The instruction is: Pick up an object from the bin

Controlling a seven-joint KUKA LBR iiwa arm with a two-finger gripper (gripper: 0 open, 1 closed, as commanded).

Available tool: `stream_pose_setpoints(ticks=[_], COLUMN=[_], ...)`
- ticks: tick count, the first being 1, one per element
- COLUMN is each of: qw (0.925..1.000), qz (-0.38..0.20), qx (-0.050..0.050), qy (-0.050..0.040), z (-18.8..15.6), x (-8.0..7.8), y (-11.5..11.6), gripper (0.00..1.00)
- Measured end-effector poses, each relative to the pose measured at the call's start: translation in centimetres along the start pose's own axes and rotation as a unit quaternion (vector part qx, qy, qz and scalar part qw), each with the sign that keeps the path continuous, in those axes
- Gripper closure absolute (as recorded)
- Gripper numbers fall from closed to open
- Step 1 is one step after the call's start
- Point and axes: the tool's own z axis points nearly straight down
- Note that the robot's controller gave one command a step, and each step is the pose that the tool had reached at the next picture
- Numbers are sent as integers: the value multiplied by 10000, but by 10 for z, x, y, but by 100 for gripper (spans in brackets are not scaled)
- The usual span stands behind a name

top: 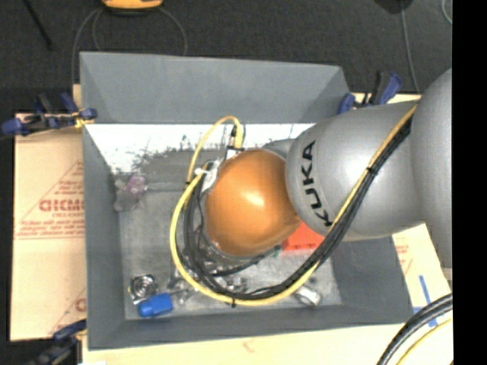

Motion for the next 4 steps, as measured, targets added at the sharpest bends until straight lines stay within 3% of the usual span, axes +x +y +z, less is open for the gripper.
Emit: stream_pose_setpoints(ticks=[1, 2, 3, 4], qw=[9998, 9998, 9998, 10000], qz=[-211, -179, -176, 81], qx=[12, 15, 10, 4], qy=[-3, 0, -4, 46], z=[17, 16, 16, 52], x=[-83, -80, -81, -83], y=[14, 12, 13, 4], gripper=[0, 100, 0, 0])
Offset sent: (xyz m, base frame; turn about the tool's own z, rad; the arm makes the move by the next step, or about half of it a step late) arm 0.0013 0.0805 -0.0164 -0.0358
